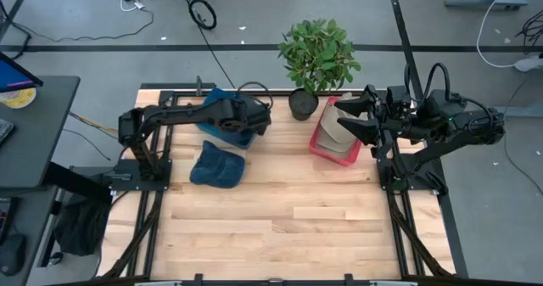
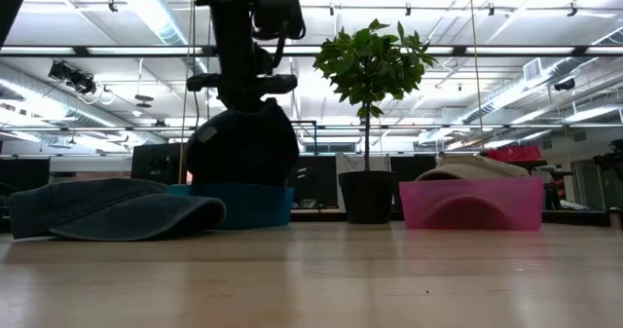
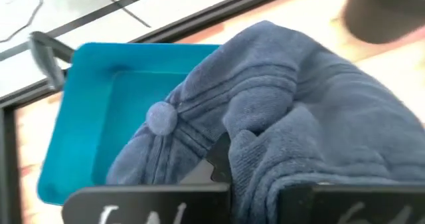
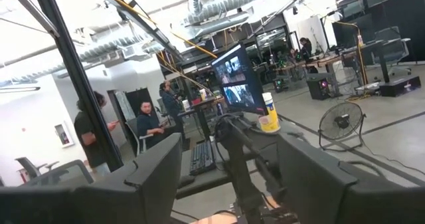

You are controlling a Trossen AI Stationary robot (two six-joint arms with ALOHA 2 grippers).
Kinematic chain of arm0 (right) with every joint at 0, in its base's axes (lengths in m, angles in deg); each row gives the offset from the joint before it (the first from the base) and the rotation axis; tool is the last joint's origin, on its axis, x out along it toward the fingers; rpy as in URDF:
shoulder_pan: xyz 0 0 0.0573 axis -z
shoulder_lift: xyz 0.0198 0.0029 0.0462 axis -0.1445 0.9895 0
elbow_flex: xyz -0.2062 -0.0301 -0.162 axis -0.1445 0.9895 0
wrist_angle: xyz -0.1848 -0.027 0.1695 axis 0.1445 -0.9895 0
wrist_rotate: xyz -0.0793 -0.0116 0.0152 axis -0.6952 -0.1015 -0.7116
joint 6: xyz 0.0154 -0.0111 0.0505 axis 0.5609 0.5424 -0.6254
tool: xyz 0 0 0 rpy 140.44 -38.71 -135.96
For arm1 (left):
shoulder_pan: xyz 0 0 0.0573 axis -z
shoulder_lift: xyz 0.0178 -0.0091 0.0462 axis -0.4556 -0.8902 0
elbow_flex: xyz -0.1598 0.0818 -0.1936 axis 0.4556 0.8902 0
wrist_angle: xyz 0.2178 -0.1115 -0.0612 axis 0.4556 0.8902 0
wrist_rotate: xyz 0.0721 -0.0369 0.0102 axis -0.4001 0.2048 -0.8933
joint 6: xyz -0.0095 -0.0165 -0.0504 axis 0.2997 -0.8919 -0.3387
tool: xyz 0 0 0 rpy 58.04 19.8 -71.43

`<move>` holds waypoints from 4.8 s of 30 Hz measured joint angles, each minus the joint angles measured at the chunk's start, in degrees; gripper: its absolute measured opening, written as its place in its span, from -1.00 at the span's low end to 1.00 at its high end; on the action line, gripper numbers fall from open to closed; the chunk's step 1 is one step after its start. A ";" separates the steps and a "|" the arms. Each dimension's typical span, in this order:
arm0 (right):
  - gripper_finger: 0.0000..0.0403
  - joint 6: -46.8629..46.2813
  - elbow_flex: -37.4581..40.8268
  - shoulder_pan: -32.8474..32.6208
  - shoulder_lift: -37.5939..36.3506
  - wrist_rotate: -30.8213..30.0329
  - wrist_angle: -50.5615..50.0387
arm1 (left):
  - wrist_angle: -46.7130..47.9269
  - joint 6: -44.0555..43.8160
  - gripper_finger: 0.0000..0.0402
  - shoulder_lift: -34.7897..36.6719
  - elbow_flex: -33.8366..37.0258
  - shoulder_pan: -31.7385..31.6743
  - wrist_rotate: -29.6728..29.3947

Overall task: Pick & Place hat
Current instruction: Put the right blue cap into the blue bin

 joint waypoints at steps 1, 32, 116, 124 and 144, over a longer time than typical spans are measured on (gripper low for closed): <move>0.24 -0.03 0.00 0.00 0.00 0.00 0.00 | 0.51 0.64 -0.98 0.00 0.00 -0.64 0.04; 0.24 0.06 0.00 0.00 0.01 -0.06 0.02 | 4.80 10.98 -0.78 0.00 -0.02 -10.45 -1.04; 0.24 0.26 0.00 3.77 0.55 -0.08 -0.39 | -14.29 32.07 -0.99 -2.95 2.32 -8.08 23.03; 0.24 0.21 -0.01 4.63 0.55 -0.03 -0.44 | -10.26 28.46 -0.99 -1.47 2.07 -3.21 12.15; 0.24 -0.97 -0.01 4.63 0.55 0.00 -2.32 | 5.26 19.13 -0.99 6.54 13.37 -10.59 9.80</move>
